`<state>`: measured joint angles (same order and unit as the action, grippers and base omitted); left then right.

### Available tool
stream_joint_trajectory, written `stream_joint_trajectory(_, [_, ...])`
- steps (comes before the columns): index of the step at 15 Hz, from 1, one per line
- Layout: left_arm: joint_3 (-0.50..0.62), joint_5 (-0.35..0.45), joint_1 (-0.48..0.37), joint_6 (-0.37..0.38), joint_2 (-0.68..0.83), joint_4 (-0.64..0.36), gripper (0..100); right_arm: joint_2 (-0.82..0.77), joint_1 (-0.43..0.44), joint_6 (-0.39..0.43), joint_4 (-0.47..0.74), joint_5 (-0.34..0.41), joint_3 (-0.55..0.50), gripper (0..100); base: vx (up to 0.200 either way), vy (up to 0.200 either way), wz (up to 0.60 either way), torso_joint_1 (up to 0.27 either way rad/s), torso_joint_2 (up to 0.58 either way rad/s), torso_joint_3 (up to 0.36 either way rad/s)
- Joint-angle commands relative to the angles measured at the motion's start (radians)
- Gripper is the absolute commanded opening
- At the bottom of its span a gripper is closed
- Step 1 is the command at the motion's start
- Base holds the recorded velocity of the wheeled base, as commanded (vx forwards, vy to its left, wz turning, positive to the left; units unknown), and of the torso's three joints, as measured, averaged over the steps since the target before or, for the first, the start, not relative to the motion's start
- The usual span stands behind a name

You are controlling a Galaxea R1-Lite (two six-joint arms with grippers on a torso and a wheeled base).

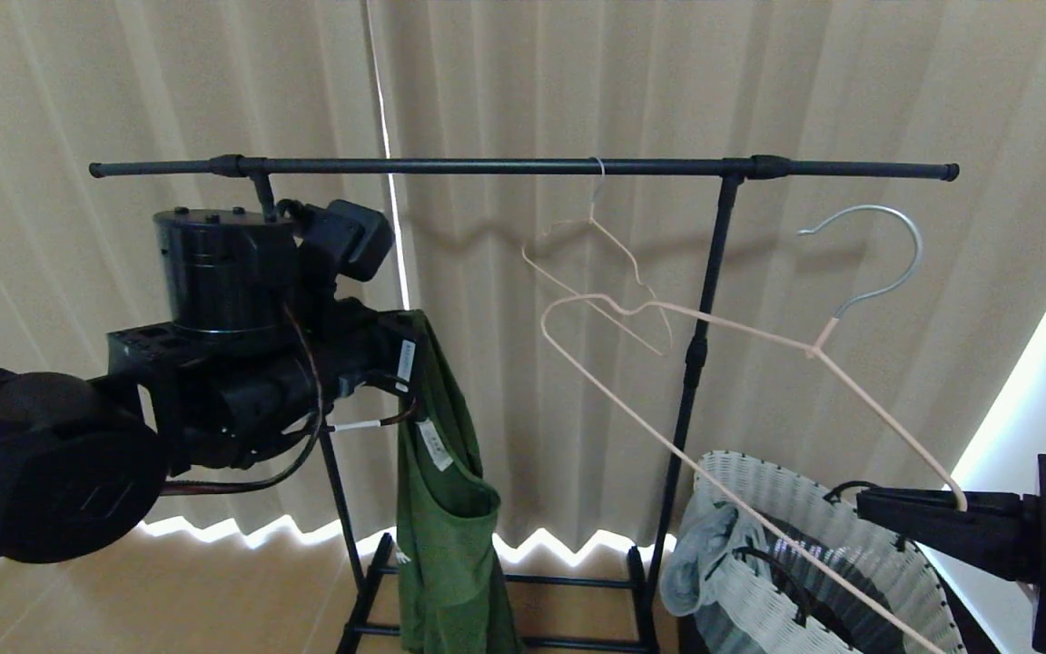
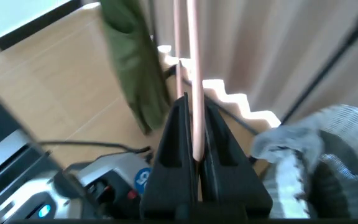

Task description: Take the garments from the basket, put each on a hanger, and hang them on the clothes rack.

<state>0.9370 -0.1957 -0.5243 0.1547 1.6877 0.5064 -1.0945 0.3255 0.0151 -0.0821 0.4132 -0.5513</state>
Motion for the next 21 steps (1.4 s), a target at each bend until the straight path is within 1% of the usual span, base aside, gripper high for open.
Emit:
stream_joint_trajectory(1, [0.080, -0.017, -0.014, -0.033, 0.017, -0.106, 0, -0.022, 0.066, 0.000, 0.004, 0.003, 0.004, 0, 0.000, 0.000, 0.00, 0.000, 0.00, 0.000])
stream_joint_trajectory(2, [0.098, -0.031, -0.016, -0.044, 0.014, -0.135, 0, -0.024, 0.087, 0.000, 0.008, 0.003, 0.004, 0, 0.000, 0.000, 0.00, 0.000, 0.00, 0.000])
stream_joint_trajectory(3, [0.123, -0.059, -0.020, -0.053, 0.015, -0.147, 0, -0.027, 0.139, 0.000, 0.012, 0.001, 0.004, 0, 0.000, 0.000, 0.00, 0.000, 0.00, 0.000])
stream_joint_trajectory(5, [0.126, -0.068, -0.023, -0.058, 0.017, -0.147, 0, -0.042, 0.173, 0.000, 0.012, -0.001, 0.005, 0, 0.000, 0.000, 0.00, 0.000, 0.00, 0.000])
stream_joint_trajectory(8, [0.124, -0.068, -0.040, -0.107, 0.017, -0.147, 0, -0.084, 0.185, 0.000, -0.002, -0.001, -0.001, 0, 0.000, 0.000, 0.00, 0.000, 0.00, 0.000])
stream_joint_trajectory(12, [0.123, -0.071, -0.042, -0.110, 0.018, -0.147, 0, -0.105, 0.202, 0.000, -0.004, -0.001, -0.010, 0, 0.000, 0.000, 0.00, 0.000, 0.00, 0.000])
stream_joint_trajectory(17, [0.121, -0.079, -0.062, -0.122, 0.032, -0.146, 0, -0.154, 0.213, -0.001, -0.005, -0.001, -0.049, 0, 0.000, 0.000, 0.00, 0.000, 0.00, 0.000])
stream_joint_trajectory(19, [0.121, -0.096, -0.062, -0.121, 0.033, -0.146, 0, -0.180, 0.211, -0.003, -0.007, -0.004, -0.062, 0, 0.000, 0.000, 0.00, 0.000, 0.00, 0.000])
stream_joint_trajectory(21, [0.121, -0.134, -0.062, -0.119, 0.033, -0.146, 0, -0.211, 0.208, -0.007, -0.039, -0.008, -0.068, 0, 0.000, 0.000, 0.00, 0.000, 0.00, 0.000])
